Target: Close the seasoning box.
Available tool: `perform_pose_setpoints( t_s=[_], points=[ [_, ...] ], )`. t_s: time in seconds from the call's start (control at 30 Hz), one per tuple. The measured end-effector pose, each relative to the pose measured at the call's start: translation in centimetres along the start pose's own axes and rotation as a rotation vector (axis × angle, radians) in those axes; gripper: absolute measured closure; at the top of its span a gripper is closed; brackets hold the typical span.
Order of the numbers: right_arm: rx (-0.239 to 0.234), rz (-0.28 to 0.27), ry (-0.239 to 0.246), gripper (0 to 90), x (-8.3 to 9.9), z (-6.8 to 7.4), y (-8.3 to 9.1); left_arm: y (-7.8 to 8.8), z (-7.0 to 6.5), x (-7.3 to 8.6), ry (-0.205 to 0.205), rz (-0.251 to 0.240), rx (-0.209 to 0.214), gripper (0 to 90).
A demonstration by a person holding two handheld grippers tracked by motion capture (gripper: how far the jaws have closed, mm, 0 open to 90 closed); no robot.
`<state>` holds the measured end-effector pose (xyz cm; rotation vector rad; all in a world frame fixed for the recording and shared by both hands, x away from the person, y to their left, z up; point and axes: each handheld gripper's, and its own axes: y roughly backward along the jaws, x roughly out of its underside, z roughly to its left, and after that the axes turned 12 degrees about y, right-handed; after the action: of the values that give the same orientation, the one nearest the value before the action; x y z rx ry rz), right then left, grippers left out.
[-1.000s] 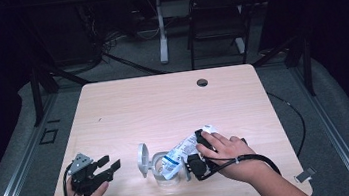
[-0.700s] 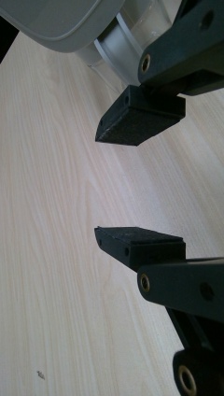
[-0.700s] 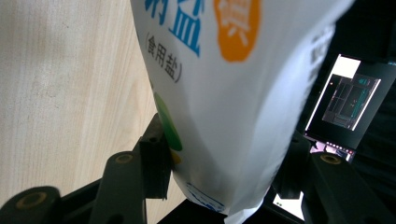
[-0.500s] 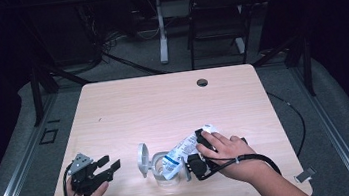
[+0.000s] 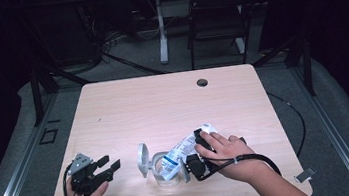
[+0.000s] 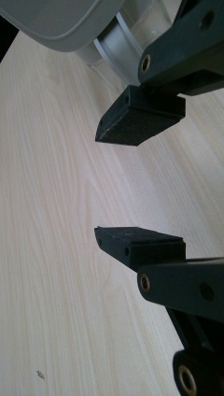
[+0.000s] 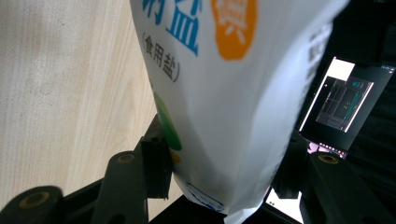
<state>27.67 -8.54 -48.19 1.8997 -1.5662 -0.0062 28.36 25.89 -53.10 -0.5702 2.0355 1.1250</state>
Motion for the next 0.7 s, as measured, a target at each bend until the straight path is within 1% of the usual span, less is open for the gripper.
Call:
perform_pose_setpoints(
  t_s=[0.03, 0.07, 0.13, 0.17, 0.33, 0.47, 0.5, 0.7],
  points=[
    [-0.002, 0.009, 0.008, 51.0, -0.05, -0.11, 0.09, 0.00, 0.01, -0.01, 0.000, -0.001, 0.000, 47.5],
    [-0.002, -0.001, 0.002, 51.1, -0.05, -0.07, 0.02, 0.01, 0.02, -0.01, 0.000, -0.001, 0.000, 47.6],
    [-0.001, 0.002, 0.006, 51.2, -0.10, -0.13, 0.04, -0.02, 0.04, 0.01, 0.002, -0.007, 0.003, 47.5],
    [0.000, 0.000, 0.006, 51.2, -0.11, -0.15, 0.04, 0.03, 0.05, -0.02, 0.001, 0.000, 0.000, 47.6],
    [-0.002, -0.005, 0.002, 51.4, -0.17, -0.17, -0.03, 0.04, 0.06, -0.04, 0.002, 0.001, 0.002, 47.6],
    [0.002, 0.014, 0.022, 51.6, -0.23, -0.30, 0.17, 0.06, 0.06, -0.04, 0.003, -0.001, 0.001, 47.6],
    [0.006, 0.005, 0.015, 51.7, -0.22, -0.21, 0.10, 0.06, 0.06, -0.04, 0.002, -0.002, 0.002, 47.5],
    [0.007, 0.005, 0.022, 51.8, -0.25, -0.24, 0.17, 0.02, 0.02, -0.01, 0.001, -0.004, 0.001, 47.6]
  ],
)
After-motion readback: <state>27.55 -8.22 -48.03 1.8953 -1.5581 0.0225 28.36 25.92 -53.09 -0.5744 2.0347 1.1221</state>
